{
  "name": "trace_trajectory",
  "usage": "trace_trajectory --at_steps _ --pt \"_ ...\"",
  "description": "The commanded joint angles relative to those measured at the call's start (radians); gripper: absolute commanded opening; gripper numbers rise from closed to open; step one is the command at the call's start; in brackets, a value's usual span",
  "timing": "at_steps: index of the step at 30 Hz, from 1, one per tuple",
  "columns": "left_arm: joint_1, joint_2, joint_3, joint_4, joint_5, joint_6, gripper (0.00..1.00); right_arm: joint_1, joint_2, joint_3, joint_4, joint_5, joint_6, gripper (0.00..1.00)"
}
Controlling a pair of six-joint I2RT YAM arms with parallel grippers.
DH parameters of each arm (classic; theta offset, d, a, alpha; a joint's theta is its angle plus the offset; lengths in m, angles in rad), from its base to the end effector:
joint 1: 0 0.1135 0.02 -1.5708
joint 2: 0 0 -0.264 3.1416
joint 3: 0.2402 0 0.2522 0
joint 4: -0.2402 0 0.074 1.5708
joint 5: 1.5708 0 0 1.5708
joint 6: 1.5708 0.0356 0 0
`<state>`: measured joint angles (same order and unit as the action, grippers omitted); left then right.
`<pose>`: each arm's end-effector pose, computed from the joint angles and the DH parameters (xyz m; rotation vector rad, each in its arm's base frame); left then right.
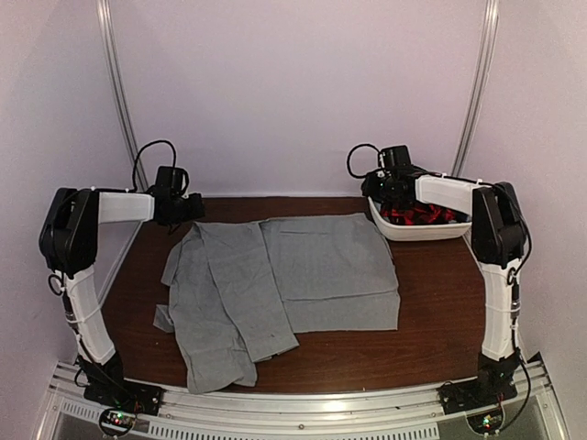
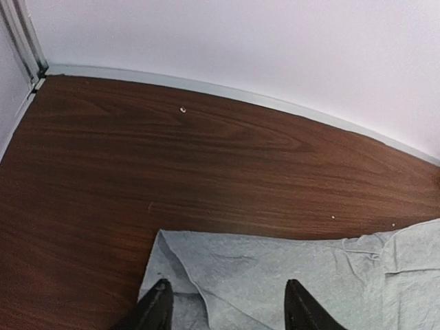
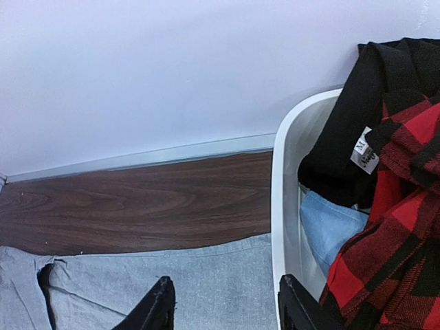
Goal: Fold and stack the long sleeve shirts
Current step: Flatten out the crumpled shirt at the center of the board.
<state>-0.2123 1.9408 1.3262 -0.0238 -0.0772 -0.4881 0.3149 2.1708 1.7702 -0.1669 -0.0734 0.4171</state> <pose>0.4289 -0.0896 0.2022 -0.3484 2.1963 -0.3032 0.4845 0.1606 0.2322 0.0675 2.1784 0.5024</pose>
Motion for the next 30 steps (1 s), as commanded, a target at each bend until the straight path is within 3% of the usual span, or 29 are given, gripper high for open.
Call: trace_trajectory --at_steps 1,5,9,16,22,30 --pt "0.044 -0.008 0.050 0.028 0.056 -0.037 0.65 0.015 -0.082 0.008 -0.042 0.068 -0.042 0.59" --pt "0.045 -0.090 0.004 0.028 0.126 -0.020 0.73 0.053 -0.185 -0.088 -0.044 0.094 -0.110 0.69" --pt "0.039 -0.214 -0.106 0.047 0.256 -0.036 0.77 0.118 -0.281 -0.228 -0.057 0.077 -0.155 0.71" --pt "-0.025 -0.437 -0.365 0.051 0.328 -0.042 0.80 0.225 -0.404 -0.507 -0.077 -0.010 -0.158 0.72" --pt "-0.127 -0.597 -0.557 0.029 0.310 -0.054 0.80 0.283 -0.438 -0.688 -0.044 -0.099 -0.109 0.71" --pt "-0.265 -0.715 -0.716 -0.050 0.228 -0.119 0.82 0.290 -0.429 -0.844 0.015 -0.085 -0.059 0.70"
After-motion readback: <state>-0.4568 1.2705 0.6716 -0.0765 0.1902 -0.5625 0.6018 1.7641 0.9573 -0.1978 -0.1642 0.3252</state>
